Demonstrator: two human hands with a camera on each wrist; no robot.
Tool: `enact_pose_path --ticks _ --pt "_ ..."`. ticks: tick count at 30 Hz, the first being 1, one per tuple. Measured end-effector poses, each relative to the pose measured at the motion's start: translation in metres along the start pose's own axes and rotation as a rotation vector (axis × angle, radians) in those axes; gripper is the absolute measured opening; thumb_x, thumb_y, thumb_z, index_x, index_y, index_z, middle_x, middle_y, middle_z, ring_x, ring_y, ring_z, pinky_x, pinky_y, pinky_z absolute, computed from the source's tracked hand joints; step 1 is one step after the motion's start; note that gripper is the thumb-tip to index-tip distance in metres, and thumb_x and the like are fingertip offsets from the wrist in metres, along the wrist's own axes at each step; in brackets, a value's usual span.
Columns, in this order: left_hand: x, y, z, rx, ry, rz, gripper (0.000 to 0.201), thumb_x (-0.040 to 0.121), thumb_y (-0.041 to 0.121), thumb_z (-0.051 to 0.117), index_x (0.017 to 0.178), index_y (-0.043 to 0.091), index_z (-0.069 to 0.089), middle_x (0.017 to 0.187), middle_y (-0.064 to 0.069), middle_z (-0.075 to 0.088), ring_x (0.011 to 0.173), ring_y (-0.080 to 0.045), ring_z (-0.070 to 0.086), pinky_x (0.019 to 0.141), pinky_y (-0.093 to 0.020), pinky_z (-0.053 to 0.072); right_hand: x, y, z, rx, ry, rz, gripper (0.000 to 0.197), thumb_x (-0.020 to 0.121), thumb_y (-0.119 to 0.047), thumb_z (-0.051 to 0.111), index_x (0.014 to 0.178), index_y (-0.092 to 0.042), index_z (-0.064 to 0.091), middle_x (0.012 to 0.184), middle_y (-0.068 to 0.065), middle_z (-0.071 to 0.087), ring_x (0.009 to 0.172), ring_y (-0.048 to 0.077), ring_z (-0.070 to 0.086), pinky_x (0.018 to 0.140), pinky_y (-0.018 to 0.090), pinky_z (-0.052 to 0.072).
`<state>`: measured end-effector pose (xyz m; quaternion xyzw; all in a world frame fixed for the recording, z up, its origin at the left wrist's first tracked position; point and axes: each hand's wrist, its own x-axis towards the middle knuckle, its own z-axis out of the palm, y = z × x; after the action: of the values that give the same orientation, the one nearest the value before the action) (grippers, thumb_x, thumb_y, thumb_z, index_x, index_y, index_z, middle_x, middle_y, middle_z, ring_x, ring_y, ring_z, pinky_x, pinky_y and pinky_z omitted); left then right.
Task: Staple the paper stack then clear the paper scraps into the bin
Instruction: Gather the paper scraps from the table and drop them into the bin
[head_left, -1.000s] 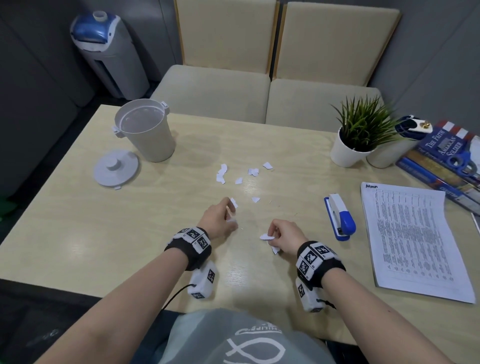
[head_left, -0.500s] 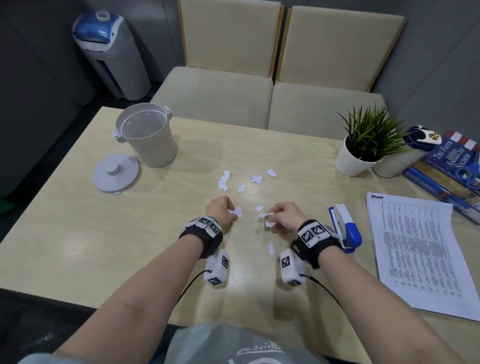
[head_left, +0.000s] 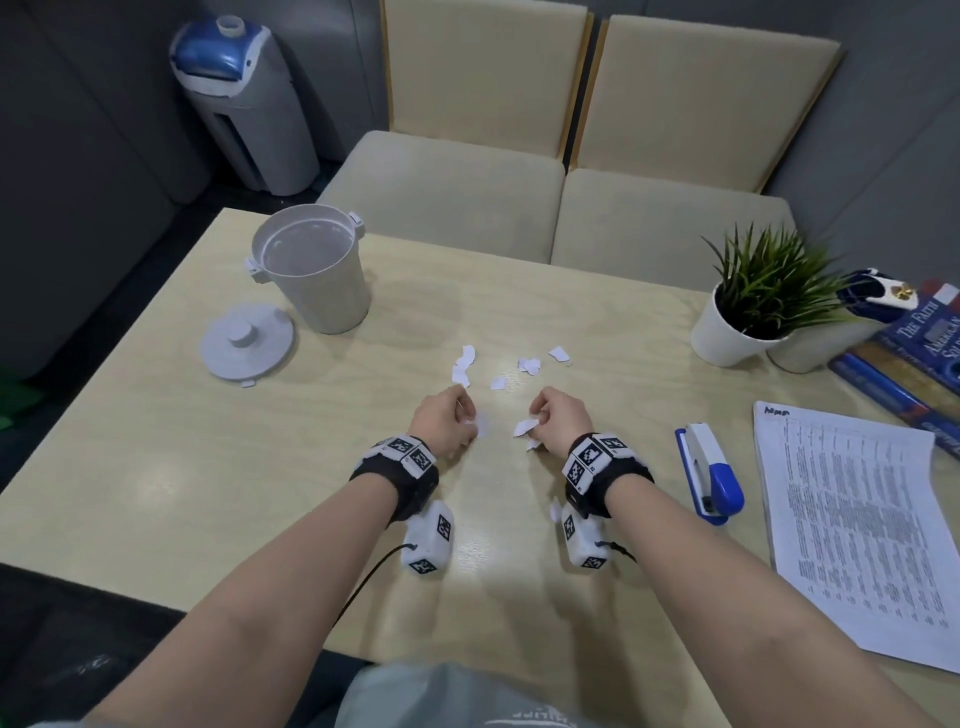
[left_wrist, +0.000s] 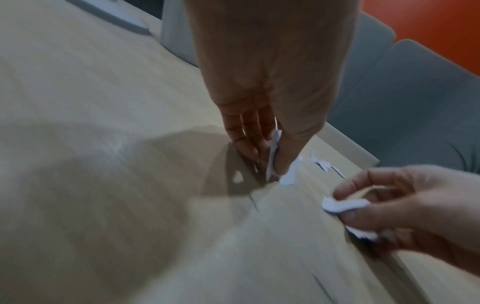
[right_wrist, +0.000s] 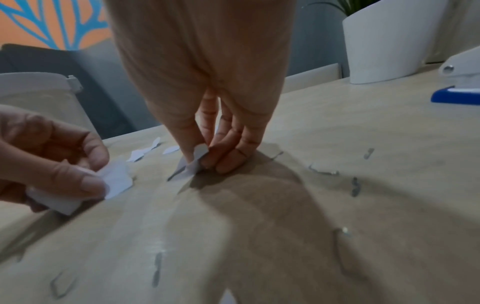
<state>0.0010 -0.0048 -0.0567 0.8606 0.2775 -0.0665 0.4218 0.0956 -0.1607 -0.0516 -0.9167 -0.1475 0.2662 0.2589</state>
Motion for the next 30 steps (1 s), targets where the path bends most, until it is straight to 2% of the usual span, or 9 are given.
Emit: enact_pose_path --ticks 3,6,11,15,19,22,24,27,30 --pt "0.012 -0.002 -0.015 -0.009 0.03 -0.002 0.026 0.072 0.004 0.066 0.088 0.017 0.051 0.062 0.009 0.053 0.059 -0.01 0.052 0.053 -0.018 0.037 0.003 -0.003 -0.003 -0.046 -0.033 0.001 0.017 0.076 0.0 0.052 0.082 -0.016 0.056 0.087 0.002 0.056 0.082 0.023 0.055 0.075 0.032 0.05" --pt "0.03 -0.002 -0.028 -0.037 0.043 -0.032 0.031 0.072 0.006 0.068 0.093 0.016 0.049 0.064 0.006 0.052 0.065 -0.02 0.054 0.058 -0.027 0.043 0.009 -0.004 -0.005 -0.085 -0.082 0.029 0.015 0.078 -0.003 0.051 0.08 -0.017 0.056 0.097 0.007 0.063 0.086 0.025 0.06 0.072 0.031 0.05" --pt "0.058 0.005 -0.038 -0.082 0.051 -0.099 0.047 0.07 0.011 0.075 0.109 0.012 0.05 0.077 -0.003 0.055 0.076 -0.025 0.058 0.074 -0.038 0.051 0.018 -0.004 -0.005 -0.117 -0.147 0.061 0.023 0.076 -0.006 0.062 0.065 -0.022 0.05 0.107 0.01 0.066 0.089 0.026 0.065 0.068 0.027 0.047" --pt "0.069 0.009 -0.031 0.014 0.027 -0.148 0.039 0.07 0.011 0.074 0.102 0.012 0.053 0.092 -0.007 0.057 0.081 -0.026 0.058 0.069 -0.033 0.048 0.022 -0.002 -0.009 -0.085 -0.198 0.066 0.022 0.074 -0.008 0.068 0.065 -0.02 0.052 0.104 0.012 0.068 0.088 0.027 0.066 0.072 0.032 0.053" --pt "0.074 0.013 -0.027 0.071 0.001 -0.175 0.022 0.074 0.01 0.072 0.09 0.013 0.056 0.091 -0.005 0.057 0.081 -0.023 0.055 0.068 -0.028 0.042 0.02 0.005 -0.011 -0.028 -0.186 0.078 0.02 0.072 -0.01 0.069 0.062 -0.02 0.054 0.09 0.008 0.067 0.079 0.024 0.06 0.074 0.034 0.053" --pt "0.074 0.014 -0.029 0.111 -0.05 -0.169 0.014 0.074 0.009 0.07 0.076 0.014 0.057 0.086 -0.005 0.059 0.078 -0.023 0.056 0.067 -0.026 0.044 0.018 0.003 -0.012 -0.018 -0.2 0.081 0.019 0.074 -0.009 0.066 0.063 -0.019 0.054 0.088 0.006 0.065 0.078 0.022 0.06 0.068 0.028 0.05" --pt "0.072 0.012 -0.029 0.105 -0.045 -0.164 0.022 0.073 0.009 0.069 0.065 0.018 0.051 0.079 -0.003 0.059 0.076 -0.023 0.057 0.062 -0.024 0.043 0.016 0.004 -0.013 0.041 -0.198 0.111 0.018 0.076 -0.006 0.064 0.065 -0.018 0.056 0.082 0.005 0.064 0.07 0.021 0.061 0.06 0.026 0.05" --pt "0.062 0.005 -0.034 0.059 -0.001 -0.145 0.026 0.072 0.012 0.072 0.062 0.022 0.05 0.065 0.004 0.055 0.073 -0.022 0.057 0.052 -0.023 0.038 0.01 0.01 -0.015 0.242 -0.2 0.187 0.018 0.081 0.003 0.059 0.07 -0.011 0.058 0.072 0.01 0.063 0.053 0.021 0.06 0.053 0.028 0.052" --pt "0.048 0.0 -0.049 0.02 0.001 -0.114 0.023 0.075 0.014 0.073 0.064 0.022 0.053 0.063 0.007 0.052 0.068 -0.018 0.053 0.053 -0.021 0.039 0.001 0.018 -0.019 0.484 -0.216 0.236 0.016 0.083 0.008 0.061 0.073 -0.004 0.057 0.07 0.015 0.06 0.048 0.019 0.062 0.046 0.026 0.053"
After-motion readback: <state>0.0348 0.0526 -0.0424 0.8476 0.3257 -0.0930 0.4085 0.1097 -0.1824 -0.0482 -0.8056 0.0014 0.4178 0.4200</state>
